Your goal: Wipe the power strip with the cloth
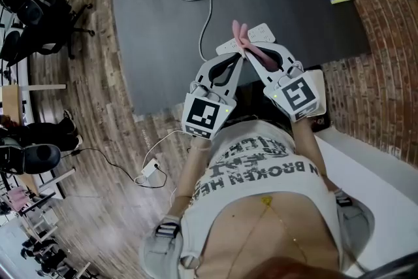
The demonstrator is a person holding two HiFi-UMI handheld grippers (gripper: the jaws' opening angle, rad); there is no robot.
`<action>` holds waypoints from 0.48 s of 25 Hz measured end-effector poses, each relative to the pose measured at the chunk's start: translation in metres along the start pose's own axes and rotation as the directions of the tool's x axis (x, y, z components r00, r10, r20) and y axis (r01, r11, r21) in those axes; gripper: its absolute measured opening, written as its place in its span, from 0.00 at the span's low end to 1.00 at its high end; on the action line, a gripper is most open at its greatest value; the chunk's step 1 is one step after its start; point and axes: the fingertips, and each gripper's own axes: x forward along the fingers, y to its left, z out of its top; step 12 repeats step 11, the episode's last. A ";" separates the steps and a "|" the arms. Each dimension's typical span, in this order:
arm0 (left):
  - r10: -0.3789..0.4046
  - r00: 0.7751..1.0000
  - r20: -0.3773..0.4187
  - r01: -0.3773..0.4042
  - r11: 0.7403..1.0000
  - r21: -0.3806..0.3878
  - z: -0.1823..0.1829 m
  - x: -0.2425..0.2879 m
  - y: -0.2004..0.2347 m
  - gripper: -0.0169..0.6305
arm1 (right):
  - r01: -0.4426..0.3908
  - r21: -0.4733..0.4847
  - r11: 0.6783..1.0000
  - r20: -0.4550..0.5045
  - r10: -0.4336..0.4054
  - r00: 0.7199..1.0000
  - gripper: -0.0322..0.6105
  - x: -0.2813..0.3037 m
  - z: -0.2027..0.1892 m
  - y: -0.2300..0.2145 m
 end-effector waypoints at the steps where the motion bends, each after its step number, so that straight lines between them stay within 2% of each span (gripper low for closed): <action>1: -0.001 1.000 0.000 0.001 1.000 0.003 0.000 0.000 -0.001 0.04 | 0.002 0.000 1.000 0.000 -0.002 1.000 0.08 -0.001 0.000 0.000; 12: 0.004 1.000 0.000 -0.004 1.000 0.022 0.001 -0.006 -0.012 0.04 | 0.007 0.003 1.000 0.001 -0.007 1.000 0.07 -0.010 -0.003 0.007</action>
